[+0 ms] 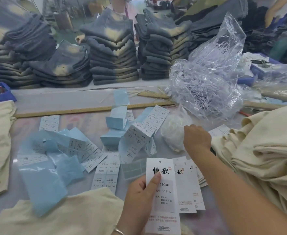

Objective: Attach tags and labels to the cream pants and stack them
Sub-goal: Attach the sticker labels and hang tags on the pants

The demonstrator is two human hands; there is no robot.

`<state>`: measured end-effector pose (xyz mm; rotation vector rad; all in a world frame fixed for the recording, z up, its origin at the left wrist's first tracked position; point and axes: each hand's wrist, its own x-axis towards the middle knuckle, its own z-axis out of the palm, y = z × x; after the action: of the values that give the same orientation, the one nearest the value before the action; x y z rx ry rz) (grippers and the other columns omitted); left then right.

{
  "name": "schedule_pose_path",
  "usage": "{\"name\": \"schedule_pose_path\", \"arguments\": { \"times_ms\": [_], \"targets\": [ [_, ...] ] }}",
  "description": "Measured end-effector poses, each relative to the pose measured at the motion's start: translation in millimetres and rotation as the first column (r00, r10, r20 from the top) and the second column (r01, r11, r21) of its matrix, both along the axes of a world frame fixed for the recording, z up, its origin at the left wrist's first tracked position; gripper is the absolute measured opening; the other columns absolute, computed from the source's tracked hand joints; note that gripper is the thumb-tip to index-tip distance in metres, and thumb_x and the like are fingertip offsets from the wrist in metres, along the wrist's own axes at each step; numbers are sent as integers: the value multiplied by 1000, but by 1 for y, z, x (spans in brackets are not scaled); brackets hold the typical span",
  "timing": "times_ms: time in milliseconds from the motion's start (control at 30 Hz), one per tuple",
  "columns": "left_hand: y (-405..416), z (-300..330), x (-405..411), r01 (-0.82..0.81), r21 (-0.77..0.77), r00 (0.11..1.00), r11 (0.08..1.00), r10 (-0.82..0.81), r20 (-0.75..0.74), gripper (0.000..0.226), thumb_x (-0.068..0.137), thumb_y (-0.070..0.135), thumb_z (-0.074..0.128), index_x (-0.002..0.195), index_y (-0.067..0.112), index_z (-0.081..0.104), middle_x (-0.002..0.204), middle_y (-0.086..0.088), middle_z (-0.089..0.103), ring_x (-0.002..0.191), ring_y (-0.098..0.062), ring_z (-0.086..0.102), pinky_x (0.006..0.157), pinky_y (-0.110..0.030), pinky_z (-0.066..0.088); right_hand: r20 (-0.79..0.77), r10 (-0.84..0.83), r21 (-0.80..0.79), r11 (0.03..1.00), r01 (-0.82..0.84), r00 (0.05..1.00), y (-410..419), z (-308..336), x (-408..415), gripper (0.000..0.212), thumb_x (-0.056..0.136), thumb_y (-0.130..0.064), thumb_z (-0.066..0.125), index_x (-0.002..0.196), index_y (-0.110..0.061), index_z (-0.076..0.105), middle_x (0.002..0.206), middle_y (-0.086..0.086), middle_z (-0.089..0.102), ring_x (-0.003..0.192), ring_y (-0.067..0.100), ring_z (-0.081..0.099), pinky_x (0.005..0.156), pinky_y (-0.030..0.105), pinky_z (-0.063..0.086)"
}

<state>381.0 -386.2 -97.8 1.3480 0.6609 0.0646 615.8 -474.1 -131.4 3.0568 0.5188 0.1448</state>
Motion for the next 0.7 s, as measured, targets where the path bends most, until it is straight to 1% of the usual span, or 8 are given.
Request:
{"name": "schedule_pose_path", "arguments": {
  "times_ms": [67,167,267,367,400,467,533,700],
  "targets": [
    [1,-1,2,10,7,1000,1000,-10,3,23,91,35,60,80,25,77,82,-2,77,73,-16,74,57,-19,53,-43,-13,43,999,14,999,1,-1,9,18,97,-20,48,109,-20,61,102,1,60,91,24,57,64,28,35],
    [5,-4,3,17,-5,1000,1000,-17,-7,24,91,36,59,84,22,77,84,-3,77,77,-18,74,59,-21,54,-105,-52,192,979,71,993,5,-2,21,26,95,-42,52,112,-26,64,111,0,65,101,23,60,68,27,37],
    [10,-8,3,13,-13,1000,1000,-13,-26,27,89,39,59,86,20,77,84,-3,77,78,-19,74,62,-24,56,-180,-55,306,946,109,982,7,-3,27,24,91,-26,55,111,-32,68,113,-5,66,104,20,60,68,25,38],
    [13,-11,3,7,-11,999,1000,-8,-36,28,87,42,60,86,20,78,85,-3,77,80,-20,74,73,-34,59,-269,-94,417,886,203,959,5,-4,30,24,83,-13,53,92,-22,73,100,-2,70,85,22,62,54,24,38],
    [14,-12,2,9,-13,999,1000,-9,-35,28,87,41,59,86,21,78,85,-4,77,80,-21,74,75,-36,59,-276,-118,423,876,231,954,4,-4,31,21,82,-12,54,89,-20,73,97,0,70,81,23,61,53,23,40],
    [14,-11,1,16,-10,999,1000,-16,-27,27,88,40,59,88,21,77,86,-4,77,80,-20,74,72,-33,59,-266,-152,410,876,254,952,2,-3,31,14,83,-17,61,94,-15,70,100,1,69,84,24,61,60,27,46],
    [14,-11,0,19,-10,1000,1000,-19,-22,27,90,39,58,89,20,77,86,-3,77,80,-20,74,69,-29,58,-257,-161,398,881,257,953,1,-3,32,17,84,-26,67,96,-15,66,98,0,65,84,22,59,65,28,44],
    [15,-8,-3,-10,-13,999,1000,10,-34,21,90,36,60,84,27,78,84,-3,77,77,-18,74,61,-23,56,-275,-155,367,895,253,949,-1,-7,31,19,86,-27,66,69,-21,62,73,-3,61,73,20,60,56,25,39]
  ]
}}
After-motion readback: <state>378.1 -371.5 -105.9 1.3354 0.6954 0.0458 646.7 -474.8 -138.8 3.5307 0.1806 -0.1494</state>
